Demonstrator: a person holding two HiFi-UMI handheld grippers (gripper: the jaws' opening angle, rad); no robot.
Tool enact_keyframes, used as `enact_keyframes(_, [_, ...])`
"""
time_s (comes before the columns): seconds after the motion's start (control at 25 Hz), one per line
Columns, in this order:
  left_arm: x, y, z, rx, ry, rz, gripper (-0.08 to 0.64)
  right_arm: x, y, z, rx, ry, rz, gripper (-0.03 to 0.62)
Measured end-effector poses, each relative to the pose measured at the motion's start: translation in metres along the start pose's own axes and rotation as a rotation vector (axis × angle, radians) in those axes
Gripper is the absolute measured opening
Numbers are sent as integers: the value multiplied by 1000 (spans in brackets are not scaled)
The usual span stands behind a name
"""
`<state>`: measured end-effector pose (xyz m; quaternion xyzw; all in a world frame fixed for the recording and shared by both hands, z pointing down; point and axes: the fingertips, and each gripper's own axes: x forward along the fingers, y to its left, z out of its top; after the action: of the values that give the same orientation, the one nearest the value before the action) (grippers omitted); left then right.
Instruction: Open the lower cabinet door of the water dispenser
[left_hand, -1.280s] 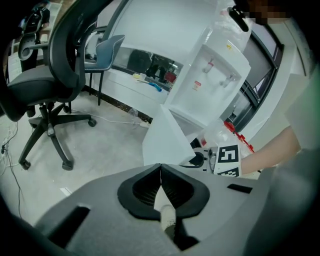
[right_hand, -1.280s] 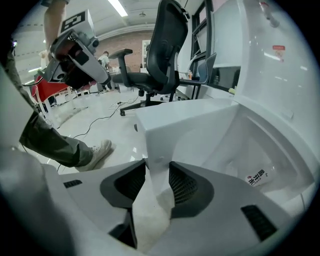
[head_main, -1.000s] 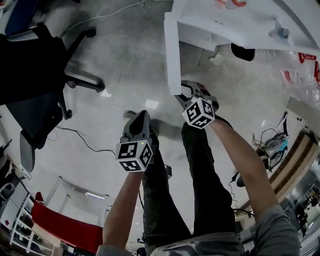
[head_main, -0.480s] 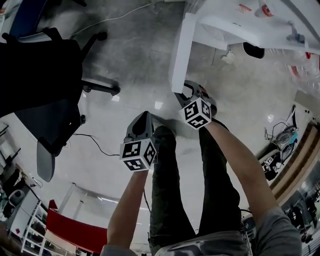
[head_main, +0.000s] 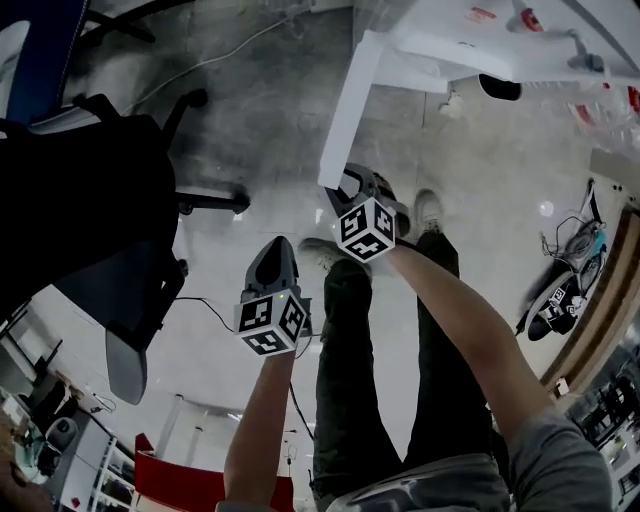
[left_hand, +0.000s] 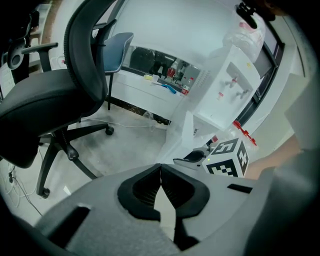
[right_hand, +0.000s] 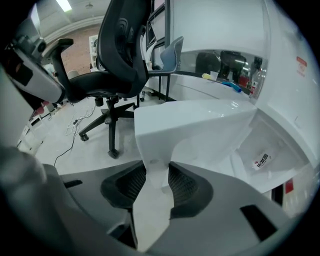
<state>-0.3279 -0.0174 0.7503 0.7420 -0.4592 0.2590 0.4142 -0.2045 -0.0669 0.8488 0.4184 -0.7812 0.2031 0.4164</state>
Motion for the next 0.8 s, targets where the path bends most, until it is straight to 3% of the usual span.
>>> enact_keyframes(0.4, [9,18,28,25,6,-35,9,26,7,34,87,10,-53,144])
enact_keyframes(0.6, [6,25,38,2,-7,-39,9,34,7,44,124,25,-71,144])
enact_keyframes(0.8, [-2,30,44,-7,-33,-41,9,32,8,43,109,40,-71,144])
